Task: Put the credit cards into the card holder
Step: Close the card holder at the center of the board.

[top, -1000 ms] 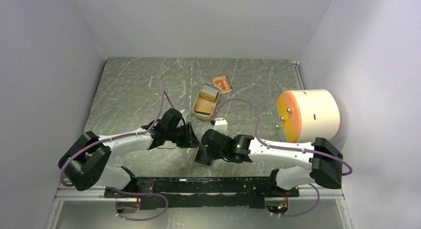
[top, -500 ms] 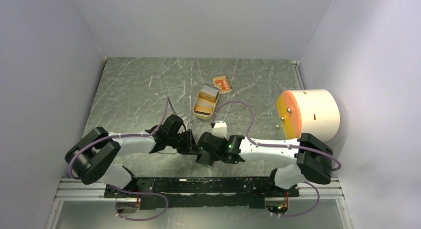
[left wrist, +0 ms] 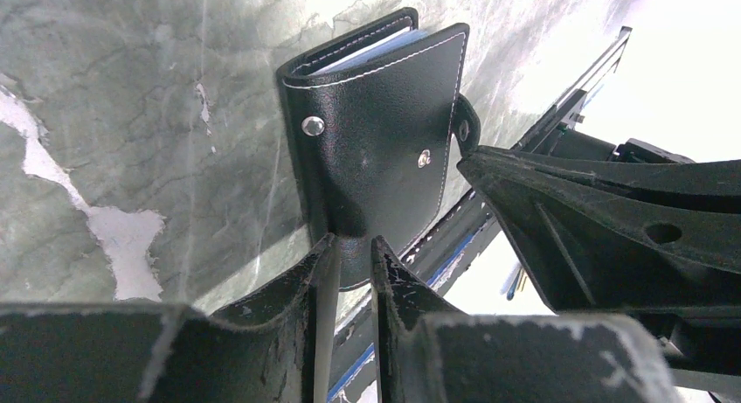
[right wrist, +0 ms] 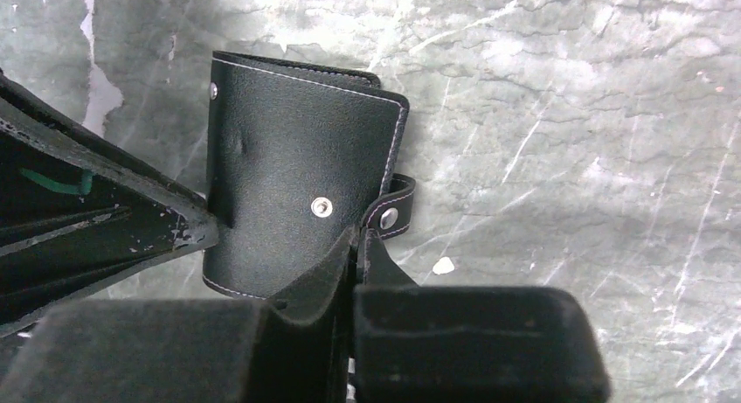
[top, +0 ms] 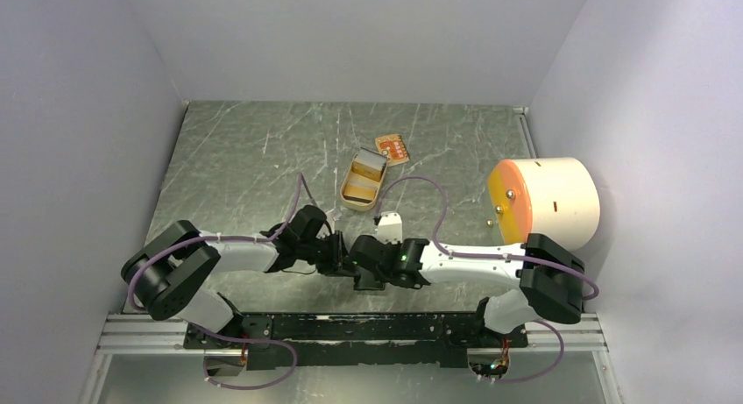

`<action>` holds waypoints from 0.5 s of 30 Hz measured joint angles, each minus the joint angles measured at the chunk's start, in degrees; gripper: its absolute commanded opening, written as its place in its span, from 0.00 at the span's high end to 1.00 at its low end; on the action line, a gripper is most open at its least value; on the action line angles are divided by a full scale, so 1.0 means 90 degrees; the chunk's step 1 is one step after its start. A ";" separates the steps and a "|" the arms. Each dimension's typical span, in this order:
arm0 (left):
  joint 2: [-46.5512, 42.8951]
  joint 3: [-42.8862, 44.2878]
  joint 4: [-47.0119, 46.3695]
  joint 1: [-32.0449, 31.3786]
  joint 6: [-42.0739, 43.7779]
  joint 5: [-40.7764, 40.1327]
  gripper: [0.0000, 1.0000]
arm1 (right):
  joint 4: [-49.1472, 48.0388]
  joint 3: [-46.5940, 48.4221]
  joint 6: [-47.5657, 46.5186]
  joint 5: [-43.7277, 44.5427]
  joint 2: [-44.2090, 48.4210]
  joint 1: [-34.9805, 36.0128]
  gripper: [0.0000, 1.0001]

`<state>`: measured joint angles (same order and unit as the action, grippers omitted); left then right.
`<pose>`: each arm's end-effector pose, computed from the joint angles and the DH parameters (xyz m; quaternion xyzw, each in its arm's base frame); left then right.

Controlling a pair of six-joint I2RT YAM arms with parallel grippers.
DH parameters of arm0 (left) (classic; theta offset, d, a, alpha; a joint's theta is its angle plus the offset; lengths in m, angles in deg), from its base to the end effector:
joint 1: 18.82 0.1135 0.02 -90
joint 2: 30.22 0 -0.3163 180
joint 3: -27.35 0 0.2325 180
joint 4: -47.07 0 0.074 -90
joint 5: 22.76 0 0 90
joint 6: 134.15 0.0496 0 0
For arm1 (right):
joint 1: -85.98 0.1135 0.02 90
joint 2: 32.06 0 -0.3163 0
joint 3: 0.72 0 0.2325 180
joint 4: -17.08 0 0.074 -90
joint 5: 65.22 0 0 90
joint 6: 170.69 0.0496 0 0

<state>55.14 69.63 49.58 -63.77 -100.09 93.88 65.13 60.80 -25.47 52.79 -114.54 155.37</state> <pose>0.1591 -0.1903 0.1854 0.0004 0.9051 -0.4194 0.0697 0.1055 0.2145 0.2339 -0.0739 0.9522 0.0459 0.2928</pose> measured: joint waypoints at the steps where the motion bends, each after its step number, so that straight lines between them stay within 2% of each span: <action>1: 0.0000 0.0000 0.0000 -0.0002 0.0000 0.0000 0.75 | 0.0027 0.0010 -0.0029 0.0019 0.0000 0.0000 1.00; 3: 0.0002 0.0000 0.0000 -0.0005 -0.0002 0.0000 0.75 | 0.0107 0.0056 -0.0092 0.0068 -0.0005 0.0000 0.97; 5: 0.0002 0.0000 0.0000 -0.0012 0.0000 0.0000 0.75 | 0.0160 0.0104 -0.0192 0.0090 -0.0005 0.0000 0.80; 8: 0.0005 0.0005 0.0002 -0.0017 0.0000 -0.0002 0.75 | 0.0248 0.0199 -0.0328 0.0109 -0.0005 0.0000 0.66; 15: 0.0007 0.0005 -0.0022 -0.0024 -0.0041 0.0000 0.75 | 0.0466 0.0243 -0.0374 0.0226 -0.0005 0.0000 0.66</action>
<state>55.21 69.68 49.38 -63.99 -100.46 93.88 69.33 62.98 -28.83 54.82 -114.58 155.37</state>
